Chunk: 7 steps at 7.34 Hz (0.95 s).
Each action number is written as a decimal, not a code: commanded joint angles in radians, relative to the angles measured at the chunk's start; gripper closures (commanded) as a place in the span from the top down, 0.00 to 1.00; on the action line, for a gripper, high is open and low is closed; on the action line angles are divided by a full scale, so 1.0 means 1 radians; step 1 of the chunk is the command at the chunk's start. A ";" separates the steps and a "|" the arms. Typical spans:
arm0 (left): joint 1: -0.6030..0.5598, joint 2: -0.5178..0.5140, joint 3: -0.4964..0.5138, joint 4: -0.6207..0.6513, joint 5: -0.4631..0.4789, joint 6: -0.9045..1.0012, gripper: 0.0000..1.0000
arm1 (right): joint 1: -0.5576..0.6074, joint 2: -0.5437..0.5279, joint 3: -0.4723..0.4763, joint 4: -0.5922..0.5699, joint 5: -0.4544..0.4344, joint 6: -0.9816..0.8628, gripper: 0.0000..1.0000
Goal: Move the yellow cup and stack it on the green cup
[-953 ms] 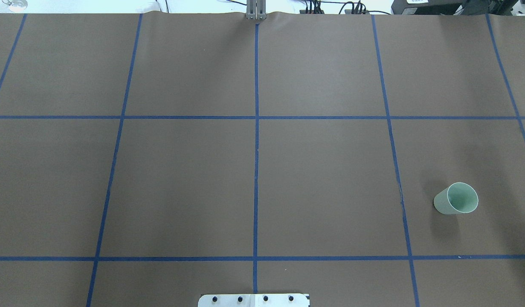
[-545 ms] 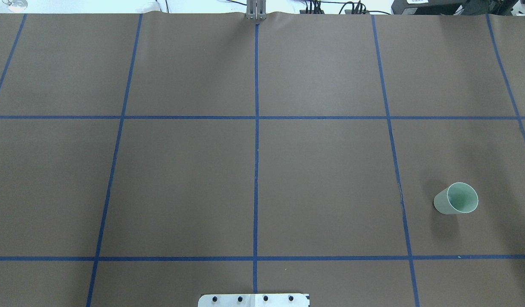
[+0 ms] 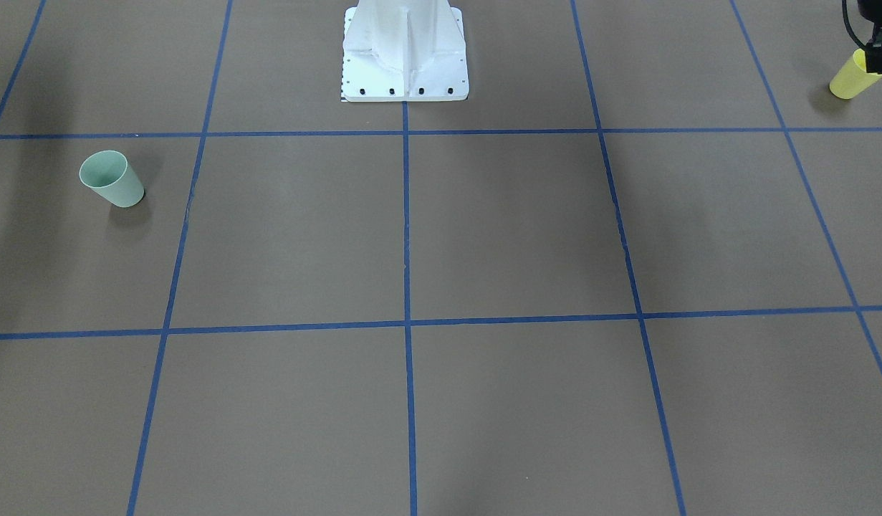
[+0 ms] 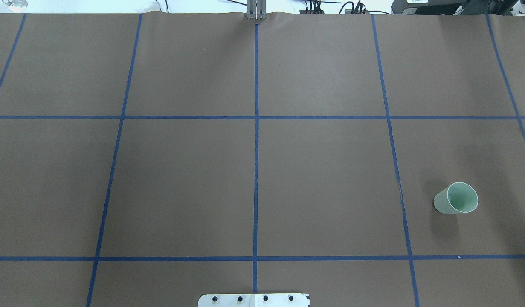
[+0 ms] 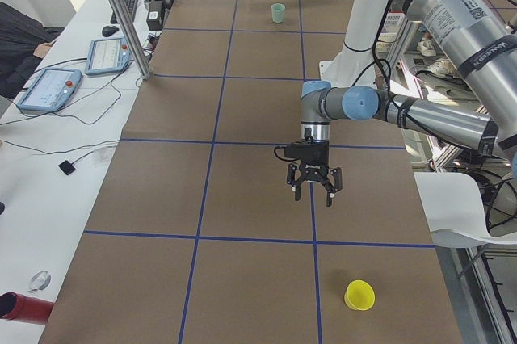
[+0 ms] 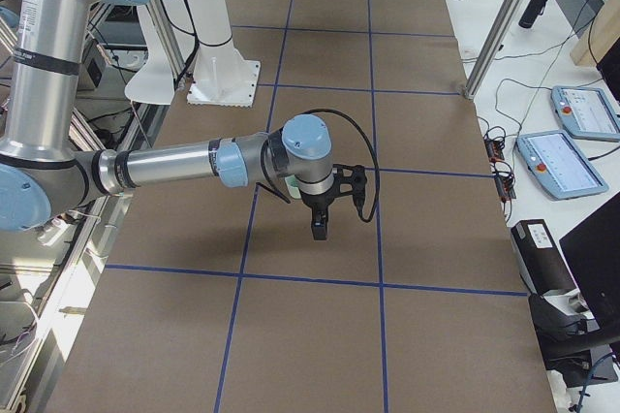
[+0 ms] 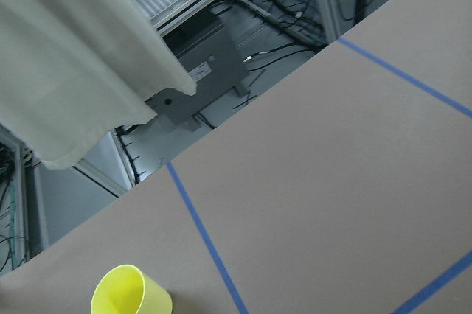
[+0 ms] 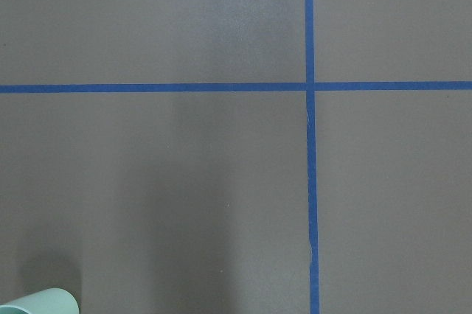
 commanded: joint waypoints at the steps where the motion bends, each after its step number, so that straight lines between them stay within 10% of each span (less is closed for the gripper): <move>1: 0.194 -0.006 0.118 0.063 -0.008 -0.337 1.00 | 0.002 -0.006 0.001 0.000 0.000 0.000 1.00; 7: 0.524 -0.194 0.555 0.079 -0.112 -0.860 1.00 | 0.000 -0.009 -0.009 0.000 0.000 -0.002 1.00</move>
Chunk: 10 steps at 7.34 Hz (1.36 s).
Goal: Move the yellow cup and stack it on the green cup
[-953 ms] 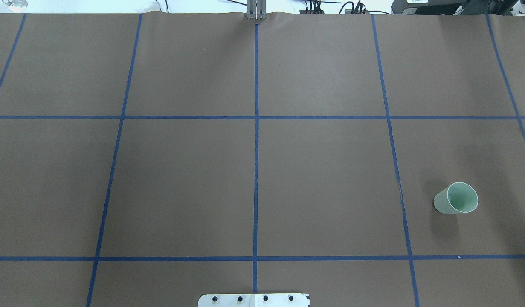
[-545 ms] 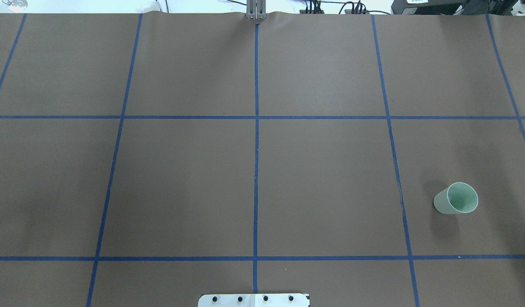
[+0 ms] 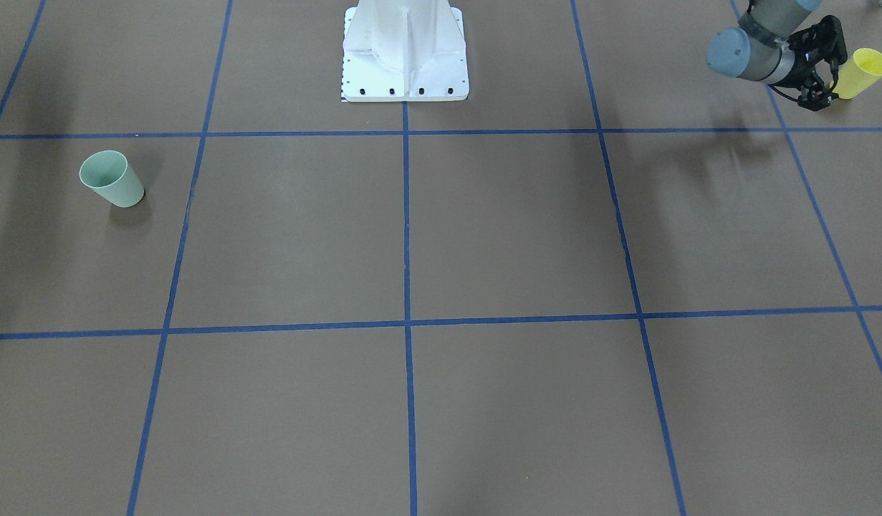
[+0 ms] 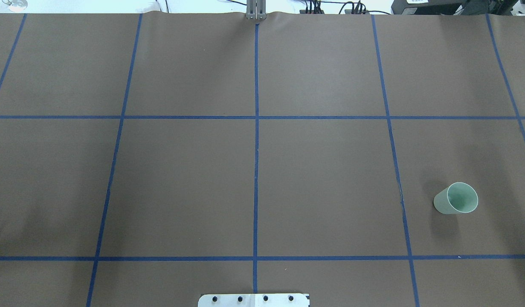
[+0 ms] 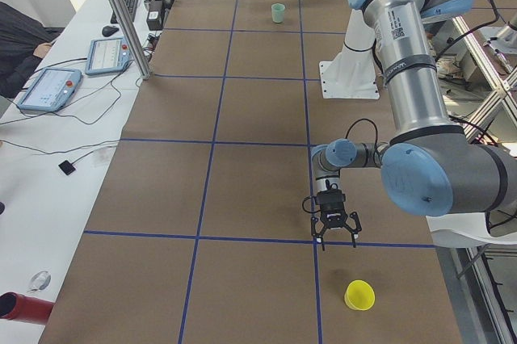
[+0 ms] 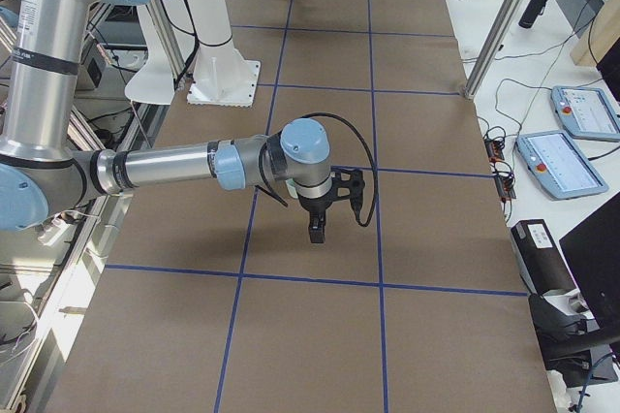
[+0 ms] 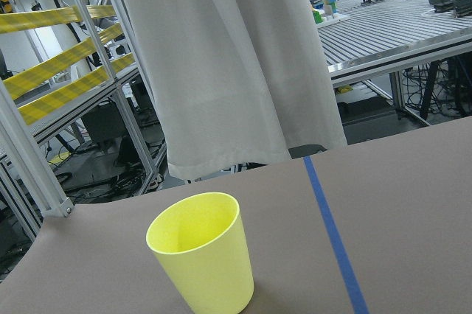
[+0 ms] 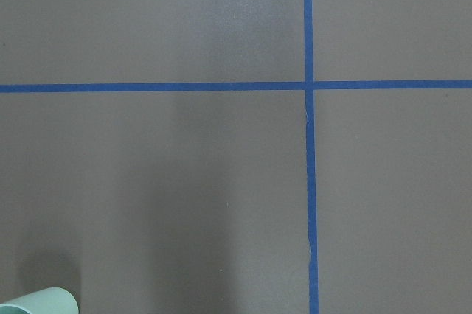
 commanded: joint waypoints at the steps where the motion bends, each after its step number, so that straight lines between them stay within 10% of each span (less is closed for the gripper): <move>1: 0.084 -0.036 0.128 -0.007 -0.063 -0.133 1.00 | 0.000 0.001 -0.002 0.000 0.001 0.000 1.00; 10: 0.128 0.033 0.210 -0.087 -0.118 -0.163 1.00 | 0.001 -0.011 -0.004 0.000 0.000 -0.011 1.00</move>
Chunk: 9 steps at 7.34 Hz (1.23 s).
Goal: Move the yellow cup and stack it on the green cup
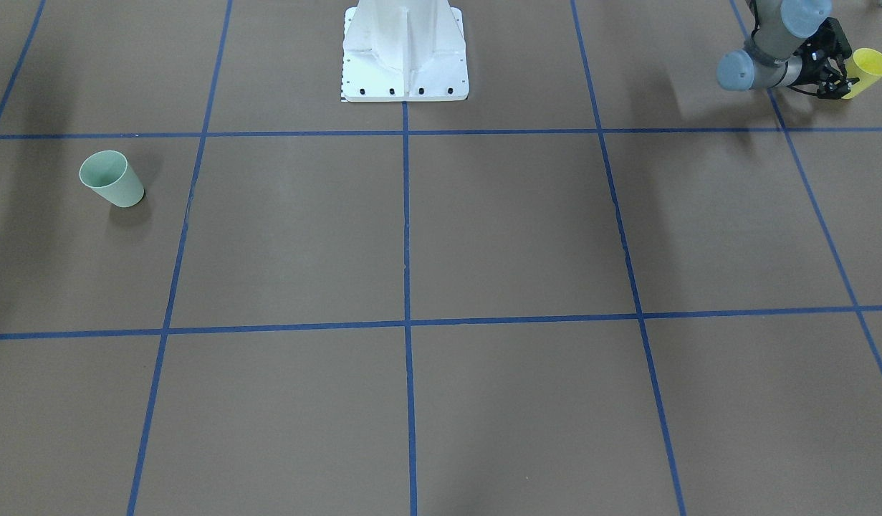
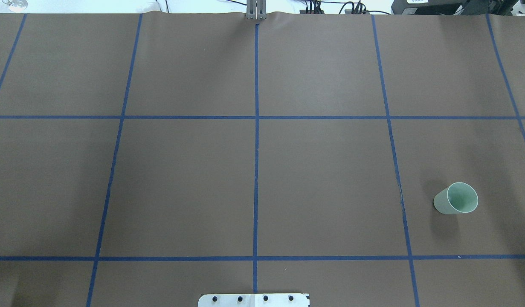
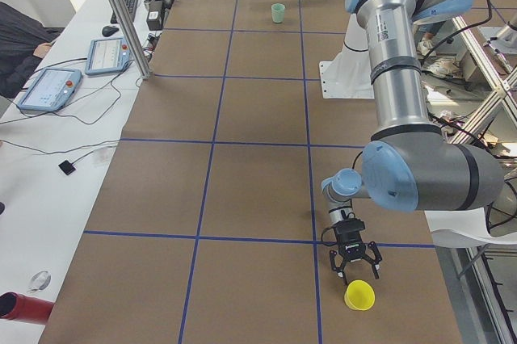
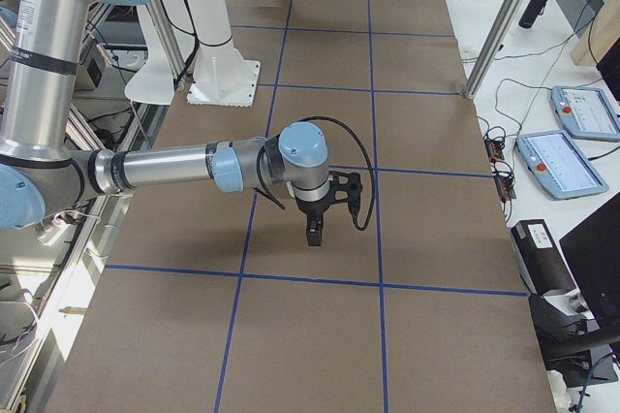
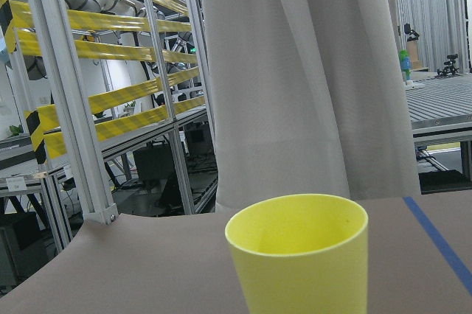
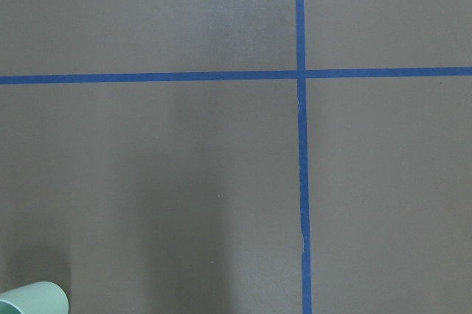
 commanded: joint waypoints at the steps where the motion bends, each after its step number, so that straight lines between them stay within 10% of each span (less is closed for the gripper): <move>1: 0.000 0.023 0.005 -0.050 0.012 0.016 1.00 | 0.000 0.000 0.003 0.000 0.001 0.000 1.00; 9: 0.008 0.020 0.156 -0.193 0.036 0.022 0.93 | 0.000 0.004 0.003 0.000 0.000 0.000 1.00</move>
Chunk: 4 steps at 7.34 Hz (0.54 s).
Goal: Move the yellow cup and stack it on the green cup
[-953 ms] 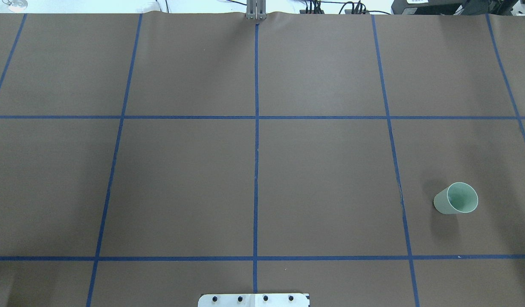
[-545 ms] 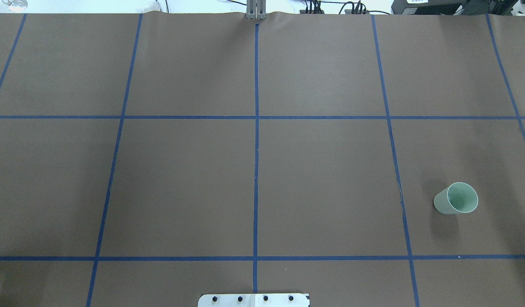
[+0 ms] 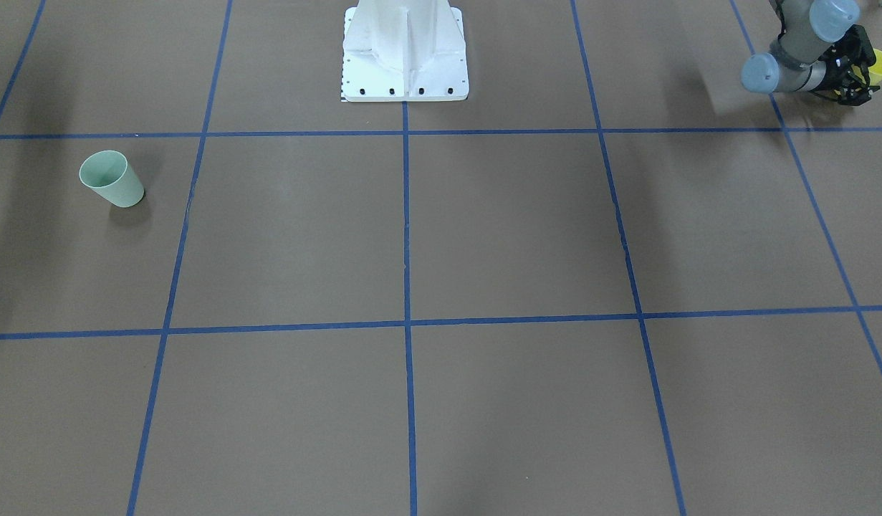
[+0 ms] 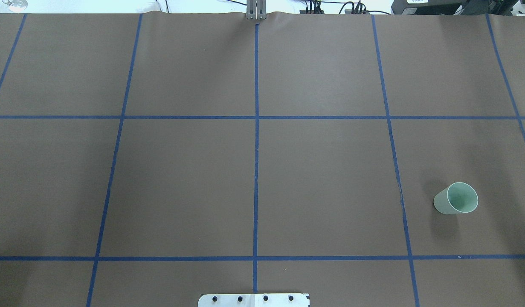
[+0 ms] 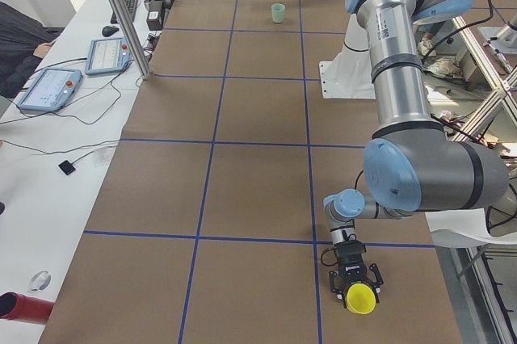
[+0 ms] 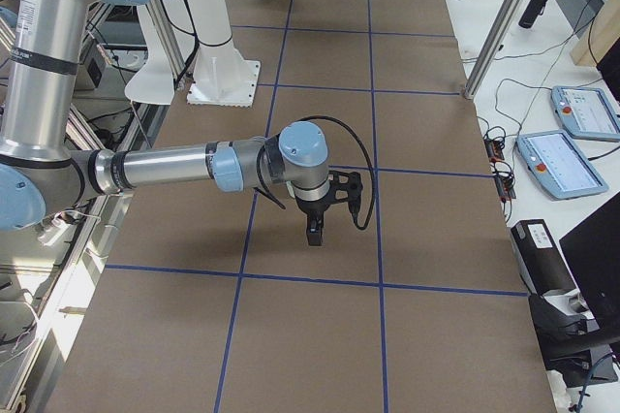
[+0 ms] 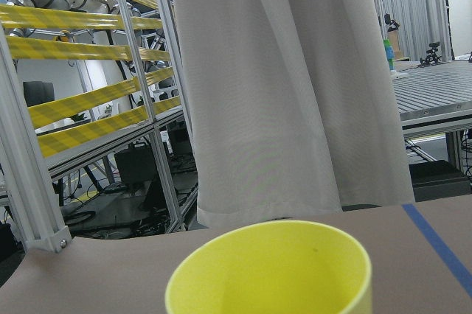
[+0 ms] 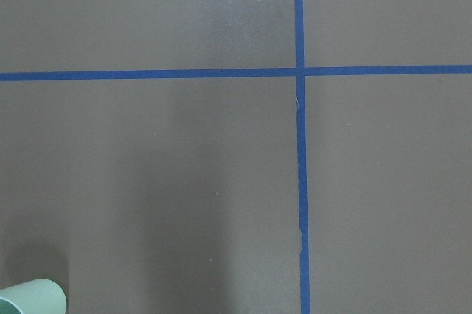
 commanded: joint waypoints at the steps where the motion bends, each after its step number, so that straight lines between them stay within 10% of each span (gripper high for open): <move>1: 0.000 0.007 0.014 -0.019 0.049 0.003 0.45 | 0.000 0.004 0.001 0.000 0.000 0.000 1.00; 2: -0.002 0.022 0.022 -0.021 0.066 0.033 0.14 | 0.000 0.004 0.004 0.000 0.000 0.002 1.00; 4: -0.010 0.118 0.017 -0.106 0.067 0.137 0.06 | 0.000 -0.001 0.010 0.000 0.002 0.003 1.00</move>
